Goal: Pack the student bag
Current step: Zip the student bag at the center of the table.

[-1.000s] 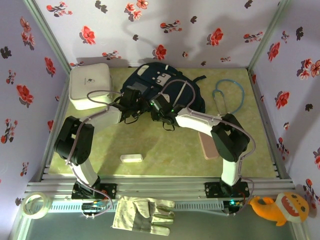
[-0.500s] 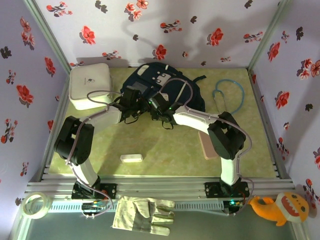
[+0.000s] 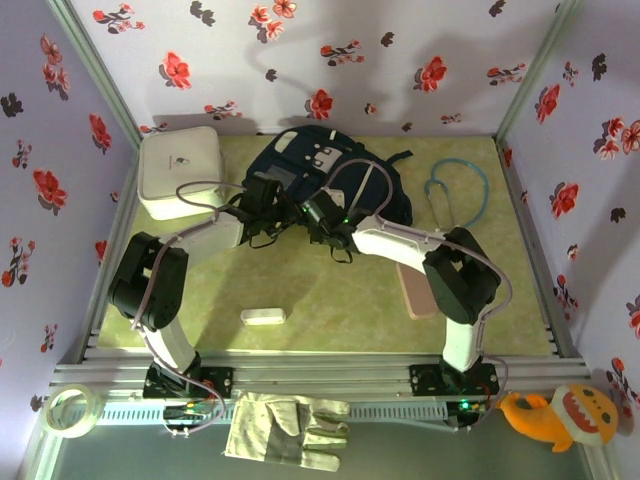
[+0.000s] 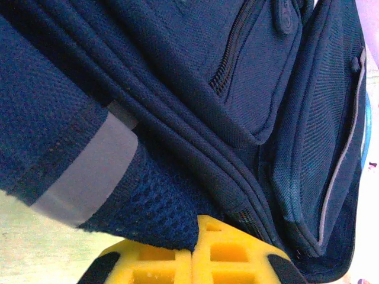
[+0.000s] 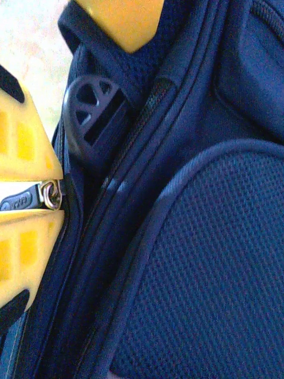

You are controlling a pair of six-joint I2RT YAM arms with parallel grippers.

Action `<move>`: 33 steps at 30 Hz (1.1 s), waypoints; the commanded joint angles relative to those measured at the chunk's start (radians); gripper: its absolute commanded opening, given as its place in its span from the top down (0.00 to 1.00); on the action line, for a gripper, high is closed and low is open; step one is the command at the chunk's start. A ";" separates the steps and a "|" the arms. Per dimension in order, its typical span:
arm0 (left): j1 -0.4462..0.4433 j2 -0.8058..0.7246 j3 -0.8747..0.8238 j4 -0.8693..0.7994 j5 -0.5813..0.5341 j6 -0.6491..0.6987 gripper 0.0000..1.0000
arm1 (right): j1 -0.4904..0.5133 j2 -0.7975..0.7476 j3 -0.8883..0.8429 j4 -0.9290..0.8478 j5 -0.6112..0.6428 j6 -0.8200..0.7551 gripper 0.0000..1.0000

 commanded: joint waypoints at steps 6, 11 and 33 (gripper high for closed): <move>0.010 -0.049 0.041 0.032 0.034 0.024 1.00 | -0.024 -0.054 -0.071 -0.098 0.120 0.028 0.79; 0.010 -0.045 0.045 0.029 0.034 0.025 1.00 | -0.018 -0.037 -0.053 -0.059 0.022 -0.038 0.69; 0.028 -0.031 0.058 0.001 0.015 0.057 1.00 | -0.018 -0.068 -0.085 -0.110 0.157 -0.024 0.85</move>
